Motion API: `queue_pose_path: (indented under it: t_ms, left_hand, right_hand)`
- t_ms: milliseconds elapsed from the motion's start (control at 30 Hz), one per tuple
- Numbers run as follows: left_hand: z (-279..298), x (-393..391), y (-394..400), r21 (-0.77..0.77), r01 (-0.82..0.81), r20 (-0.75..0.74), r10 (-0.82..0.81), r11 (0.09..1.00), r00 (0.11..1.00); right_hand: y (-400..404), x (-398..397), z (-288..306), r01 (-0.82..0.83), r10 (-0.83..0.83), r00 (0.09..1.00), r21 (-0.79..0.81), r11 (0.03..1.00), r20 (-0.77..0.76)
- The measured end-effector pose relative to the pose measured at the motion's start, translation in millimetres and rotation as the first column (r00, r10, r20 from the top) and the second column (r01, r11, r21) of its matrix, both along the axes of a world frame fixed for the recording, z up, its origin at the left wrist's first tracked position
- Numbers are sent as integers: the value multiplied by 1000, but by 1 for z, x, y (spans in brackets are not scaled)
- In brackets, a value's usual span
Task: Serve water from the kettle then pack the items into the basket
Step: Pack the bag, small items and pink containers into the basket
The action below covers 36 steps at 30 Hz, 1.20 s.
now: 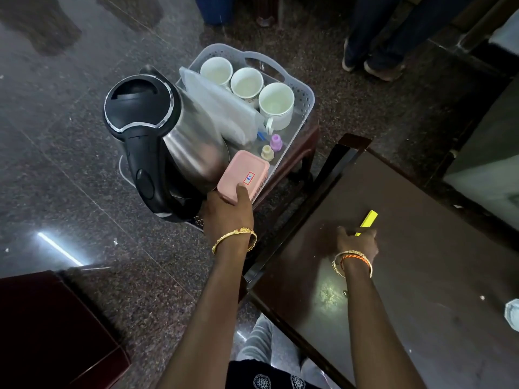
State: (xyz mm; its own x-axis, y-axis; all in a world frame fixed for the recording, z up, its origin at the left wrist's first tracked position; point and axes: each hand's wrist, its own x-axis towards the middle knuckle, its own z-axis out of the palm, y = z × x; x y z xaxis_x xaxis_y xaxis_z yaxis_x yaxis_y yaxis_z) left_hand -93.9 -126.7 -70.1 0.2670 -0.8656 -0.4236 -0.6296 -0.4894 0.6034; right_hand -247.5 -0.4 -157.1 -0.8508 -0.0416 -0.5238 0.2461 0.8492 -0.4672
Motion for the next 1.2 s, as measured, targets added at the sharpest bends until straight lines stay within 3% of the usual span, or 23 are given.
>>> queue_pose_path:
  t_ms: [100, 167, 233, 333, 500, 633, 767, 833, 967, 1100, 1200]
  left_hand:
    - [9, -1, 3, -38, 4, 52, -2, 999, 999]
    - [19, -2, 8, -168, 13, 120, 7, 986, 993]
    - [26, -5, 15, -349, 31, 86, -1, 937, 996]
    - [30, -18, 33, -518, 124, -47, -173, 846, 984]
    - [24, -36, 54, -517, 384, -39, -468, 766, 883]
    - [28, -36, 44, -536, 416, 30, -476, 734, 879]
    - [35, -27, 24, -545, 394, 84, -419, 740, 904]
    - [38, -22, 15, -554, 357, 76, -382, 752, 921]
    - [36, -12, 8, -506, 401, 132, -391, 764, 911]
    - [26, -7, 7, -384, 579, 204, -545, 719, 813]
    - [19, -2, 3, -309, 647, 252, -596, 697, 762]
  right_hand:
    - [5, 2, -6, 38, -38, 999, -3, 999, 30]
    - [9, 2, -9, 70, -70, 997, -4, 998, 22]
    - [14, 2, -12, 106, -107, 994, -18, 994, -29]
    - [22, -3, -18, 106, -103, 991, 29, 994, -89]
    - [25, -11, -22, 11, -12, 1000, 85, 996, 15]
    - [17, -12, 8, -4, 5, 1000, -56, 998, 10]
    - [-16, -3, 73, -201, 177, 979, -380, 903, -96]
    - [-40, 2, 107, -345, 272, 938, -477, 808, -217]
    - [-91, 13, 145, -600, 398, 789, -450, 662, -467]
    - [-135, 24, 143, -785, 608, 616, -335, 521, -500]
    - [-159, 29, 129, -889, 782, 458, -199, 413, -422]
